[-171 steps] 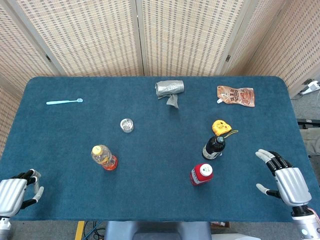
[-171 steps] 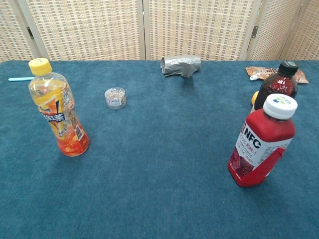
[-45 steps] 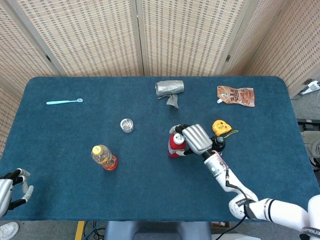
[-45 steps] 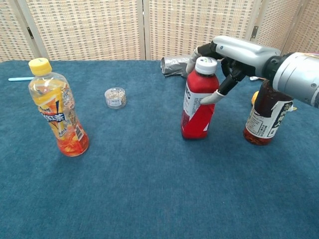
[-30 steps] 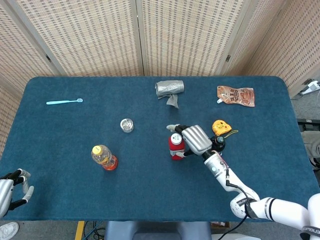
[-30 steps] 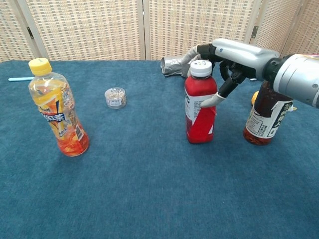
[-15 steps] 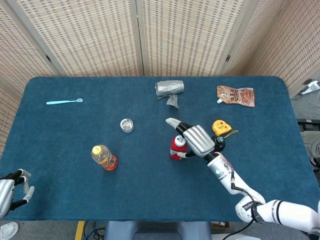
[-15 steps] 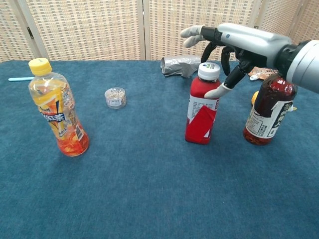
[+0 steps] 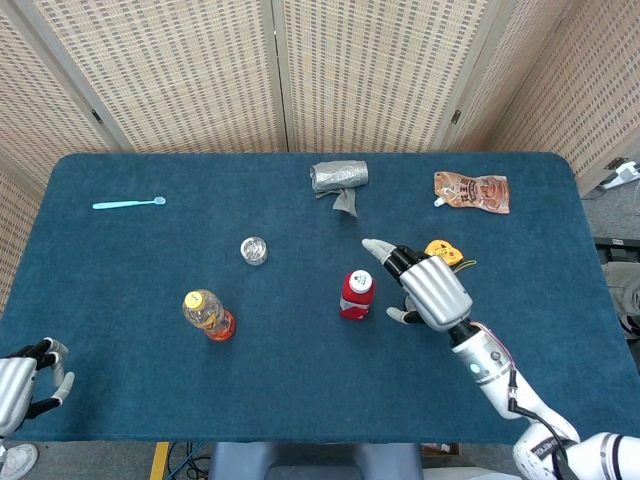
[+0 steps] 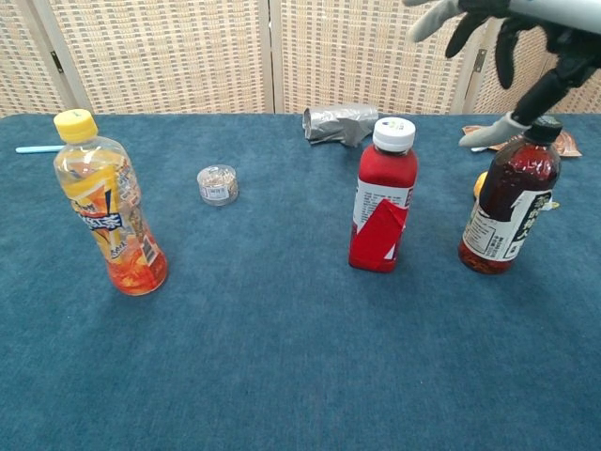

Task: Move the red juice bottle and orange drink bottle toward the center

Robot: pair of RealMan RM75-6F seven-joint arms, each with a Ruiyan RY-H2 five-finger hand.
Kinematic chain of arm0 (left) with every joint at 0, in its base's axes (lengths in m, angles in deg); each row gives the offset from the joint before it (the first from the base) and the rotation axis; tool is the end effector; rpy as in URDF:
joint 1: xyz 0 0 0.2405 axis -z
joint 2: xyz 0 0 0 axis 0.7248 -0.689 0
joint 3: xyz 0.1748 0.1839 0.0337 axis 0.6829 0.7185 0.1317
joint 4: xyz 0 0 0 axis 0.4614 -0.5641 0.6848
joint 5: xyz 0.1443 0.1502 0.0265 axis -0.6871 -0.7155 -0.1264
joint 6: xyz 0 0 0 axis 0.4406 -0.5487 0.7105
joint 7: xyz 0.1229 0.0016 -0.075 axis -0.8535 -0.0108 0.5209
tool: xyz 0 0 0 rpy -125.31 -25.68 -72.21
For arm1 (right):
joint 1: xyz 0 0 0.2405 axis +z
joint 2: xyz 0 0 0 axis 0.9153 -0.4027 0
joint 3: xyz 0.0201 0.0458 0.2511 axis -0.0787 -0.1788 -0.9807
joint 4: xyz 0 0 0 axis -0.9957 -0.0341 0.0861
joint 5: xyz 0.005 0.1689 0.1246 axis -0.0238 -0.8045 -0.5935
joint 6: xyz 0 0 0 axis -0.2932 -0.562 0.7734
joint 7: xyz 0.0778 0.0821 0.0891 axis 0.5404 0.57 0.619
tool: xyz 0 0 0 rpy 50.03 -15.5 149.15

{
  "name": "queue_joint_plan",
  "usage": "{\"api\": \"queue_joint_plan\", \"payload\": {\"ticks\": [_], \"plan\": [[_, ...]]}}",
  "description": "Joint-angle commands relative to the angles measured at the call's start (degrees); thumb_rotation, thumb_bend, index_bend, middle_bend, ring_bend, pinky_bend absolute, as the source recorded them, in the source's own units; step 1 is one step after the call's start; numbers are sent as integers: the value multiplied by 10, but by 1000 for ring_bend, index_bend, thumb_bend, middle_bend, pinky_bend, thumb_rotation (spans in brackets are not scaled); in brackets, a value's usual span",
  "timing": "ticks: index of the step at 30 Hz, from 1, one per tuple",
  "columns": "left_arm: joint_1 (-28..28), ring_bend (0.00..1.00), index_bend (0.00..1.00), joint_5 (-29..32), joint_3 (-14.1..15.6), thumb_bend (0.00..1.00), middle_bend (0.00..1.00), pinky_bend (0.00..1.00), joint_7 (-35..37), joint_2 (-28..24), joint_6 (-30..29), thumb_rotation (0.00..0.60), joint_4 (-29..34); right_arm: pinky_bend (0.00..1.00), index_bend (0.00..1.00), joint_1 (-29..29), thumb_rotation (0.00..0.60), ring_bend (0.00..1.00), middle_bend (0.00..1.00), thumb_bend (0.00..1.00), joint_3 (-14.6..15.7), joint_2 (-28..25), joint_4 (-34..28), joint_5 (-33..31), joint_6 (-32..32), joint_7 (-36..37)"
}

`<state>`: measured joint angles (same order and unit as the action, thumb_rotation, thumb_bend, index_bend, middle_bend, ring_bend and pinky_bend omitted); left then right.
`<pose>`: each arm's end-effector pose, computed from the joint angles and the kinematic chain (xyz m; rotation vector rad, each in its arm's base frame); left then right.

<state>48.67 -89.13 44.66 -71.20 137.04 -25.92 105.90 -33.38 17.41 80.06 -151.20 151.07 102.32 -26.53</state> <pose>-0.2880 0.1506 0.1778 -1.4469 -0.9415 -0.7827 -0.1266 -0.2850 0.0954 1.8282 -0.7097 1.2052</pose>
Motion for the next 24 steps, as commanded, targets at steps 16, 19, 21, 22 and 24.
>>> {"api": "queue_joint_plan", "payload": {"ticks": [16,19,21,22,24], "plan": [[28,421,412,21,-10,345,399,565,-5,35,43,600,2,545,170,-192,600,245,250,0,99,-90,9,119,213,59],[41,399,368,39,-18,309,368,565,-7,44,63,600,2,545,191,-216,600,247,259,13,108,-81,47,126,235,101],[49,380,335,52,-23,277,338,565,-13,47,74,600,4,545,222,-225,600,249,271,59,111,-77,62,131,243,117],[54,368,316,59,-27,261,320,562,-16,51,81,600,6,545,246,-230,600,249,281,97,112,-74,70,135,248,125],[61,343,283,68,-32,231,284,546,-18,56,89,600,8,545,293,-237,600,258,309,200,114,-70,79,142,256,135]]}}
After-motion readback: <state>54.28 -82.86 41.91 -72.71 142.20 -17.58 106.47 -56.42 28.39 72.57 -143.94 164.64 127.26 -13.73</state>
